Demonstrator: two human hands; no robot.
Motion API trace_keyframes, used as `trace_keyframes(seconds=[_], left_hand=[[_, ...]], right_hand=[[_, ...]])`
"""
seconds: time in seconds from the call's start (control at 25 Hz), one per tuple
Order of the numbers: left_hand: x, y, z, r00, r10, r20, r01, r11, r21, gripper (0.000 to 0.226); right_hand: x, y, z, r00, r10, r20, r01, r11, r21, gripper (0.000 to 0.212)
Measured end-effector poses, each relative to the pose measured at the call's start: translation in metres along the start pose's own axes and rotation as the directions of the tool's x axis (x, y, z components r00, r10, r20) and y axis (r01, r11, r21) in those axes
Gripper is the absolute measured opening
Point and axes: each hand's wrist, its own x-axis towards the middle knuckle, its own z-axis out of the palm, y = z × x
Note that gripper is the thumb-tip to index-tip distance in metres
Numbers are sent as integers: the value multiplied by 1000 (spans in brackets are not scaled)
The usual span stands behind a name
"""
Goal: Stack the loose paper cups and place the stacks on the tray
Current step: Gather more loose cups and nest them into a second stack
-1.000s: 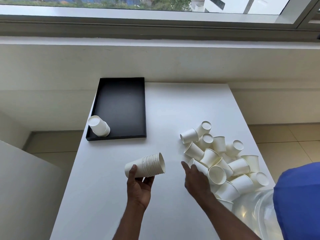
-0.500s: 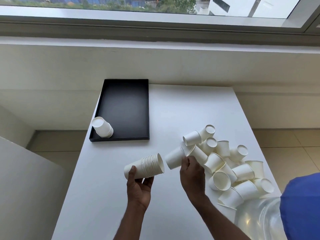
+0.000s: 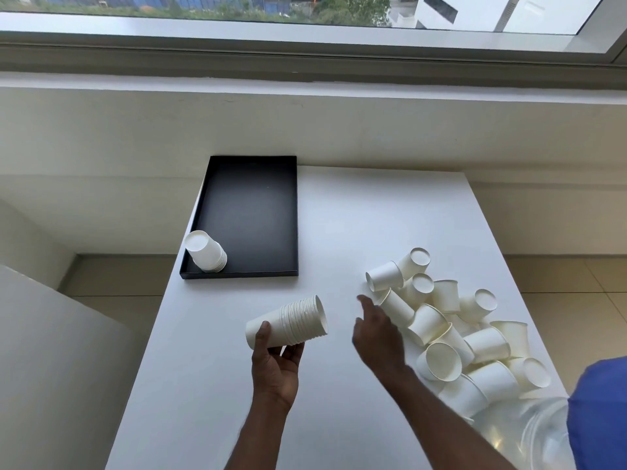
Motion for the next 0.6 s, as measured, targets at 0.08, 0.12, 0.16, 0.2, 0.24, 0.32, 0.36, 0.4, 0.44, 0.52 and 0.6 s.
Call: trace_keyframes(seconds=[0.08,0.12,0.16,0.2,0.24,0.32,0.36,0.4,0.44,0.52,0.6], left_hand=[[1,1,-2,1000,6,-12,-6,1000,-18,69],[2,1,-3,1000,11,-19,-11,1000,-27,68],[3,2,-2,1000,15,-22,-16,999,-32,66],[4,3,-1,1000,19,-23,-20,999,-35,63],[5,4,-1,1000,23,-22,-24,999,-40,58],[8,5,-2,999,26,-32,-28,998,-51,50],[9,6,-2,999,28,-42,-30,998,-54,47],[10,8,-2,998,29,-52,-32,998,-56,44],[11,9,-1,998,30,-63,-34,998,-57,42],[11,13,2,996,42,-83,-47,997,-61,41],[13,18,4,993,64,-99,-71,995,-72,37]], right_hand=[[18,18,-2,990,16,139,39,923,-384,58],[26,23,-6,983,28,183,63,879,-473,56],[32,27,-9,981,34,191,73,848,-525,49],[37,29,-12,982,46,184,67,821,-567,40],[41,29,-14,982,45,184,76,797,-599,31],[44,17,-18,982,31,187,85,808,-583,21],[41,7,-19,990,15,138,60,849,-525,15],[38,-4,-20,998,-13,53,35,899,-437,10],[33,-14,-23,999,-19,-50,4,959,-284,12],[23,-37,-34,987,86,-137,-65,986,151,26],[11,-58,-38,984,143,-108,-85,903,421,35]])
